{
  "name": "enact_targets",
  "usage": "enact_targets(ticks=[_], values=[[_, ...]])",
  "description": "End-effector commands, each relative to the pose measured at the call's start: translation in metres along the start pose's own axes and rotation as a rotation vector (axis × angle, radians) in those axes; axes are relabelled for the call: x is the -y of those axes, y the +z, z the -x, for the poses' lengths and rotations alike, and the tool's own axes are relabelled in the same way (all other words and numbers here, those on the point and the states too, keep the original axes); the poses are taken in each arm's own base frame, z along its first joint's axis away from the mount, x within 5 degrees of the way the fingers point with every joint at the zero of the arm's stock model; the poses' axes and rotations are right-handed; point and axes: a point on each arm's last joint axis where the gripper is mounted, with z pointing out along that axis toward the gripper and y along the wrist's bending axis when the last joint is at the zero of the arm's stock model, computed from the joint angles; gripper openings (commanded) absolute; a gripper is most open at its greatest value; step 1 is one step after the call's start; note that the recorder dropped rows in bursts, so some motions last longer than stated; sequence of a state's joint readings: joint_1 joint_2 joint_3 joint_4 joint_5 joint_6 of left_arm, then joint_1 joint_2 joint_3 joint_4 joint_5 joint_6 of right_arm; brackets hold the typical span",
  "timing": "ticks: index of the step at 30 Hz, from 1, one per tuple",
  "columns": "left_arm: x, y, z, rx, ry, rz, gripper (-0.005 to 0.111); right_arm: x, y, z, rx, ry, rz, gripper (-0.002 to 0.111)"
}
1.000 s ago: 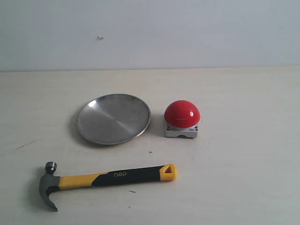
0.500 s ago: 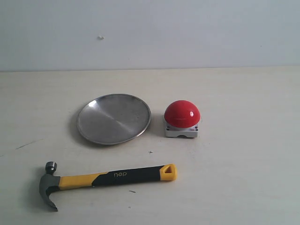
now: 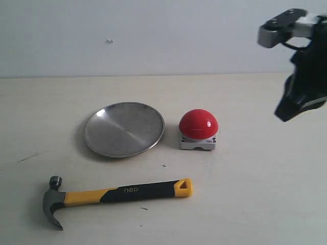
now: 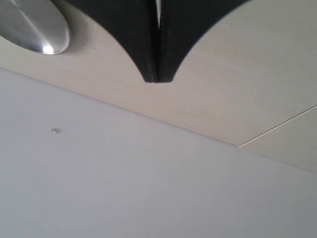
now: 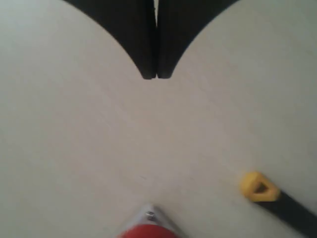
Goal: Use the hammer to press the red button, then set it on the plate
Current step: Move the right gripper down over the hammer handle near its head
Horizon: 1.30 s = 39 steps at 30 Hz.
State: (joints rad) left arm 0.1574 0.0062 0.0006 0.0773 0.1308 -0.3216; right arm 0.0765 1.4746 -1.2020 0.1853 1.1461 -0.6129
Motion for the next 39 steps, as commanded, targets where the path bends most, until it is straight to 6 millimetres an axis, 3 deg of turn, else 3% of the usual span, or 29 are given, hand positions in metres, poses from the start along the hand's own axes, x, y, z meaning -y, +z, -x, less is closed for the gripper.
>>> enact_targets(ticks=[1,5,8,10,18,27,34,39], values=[[0.001,-0.001,0.001,0.007,-0.007,-0.011,0.000,-0.031,0.046,0.042,-0.142,-0.301,0.063,0.000],[0.001,-0.001,0.001,0.007,-0.007,-0.011,0.000,-0.080,0.091,0.073,-0.199,-0.592,0.070,0.001],[0.001,-0.001,0.001,0.007,-0.007,-0.011,0.000,-0.098,0.100,0.092,-0.078,-0.666,0.031,0.009],[0.001,-0.001,0.001,0.007,-0.007,-0.011,0.000,-0.109,0.099,0.098,-0.013,-0.650,0.052,0.008],[0.001,-0.001,0.001,0.007,-0.007,-0.011,0.000,-0.151,0.116,0.121,0.015,-0.746,0.087,0.012],[0.001,-0.001,0.001,0.007,-0.007,-0.011,0.000,-0.164,0.148,0.132,-0.008,-0.757,0.140,0.024],[0.001,-0.001,0.001,0.007,-0.007,-0.011,0.000,-0.164,0.148,0.130,-0.042,-0.629,0.146,0.026],[0.001,-0.001,0.001,0.007,-0.007,-0.011,0.000,-0.164,0.160,0.128,-0.066,-0.680,0.168,0.048]])
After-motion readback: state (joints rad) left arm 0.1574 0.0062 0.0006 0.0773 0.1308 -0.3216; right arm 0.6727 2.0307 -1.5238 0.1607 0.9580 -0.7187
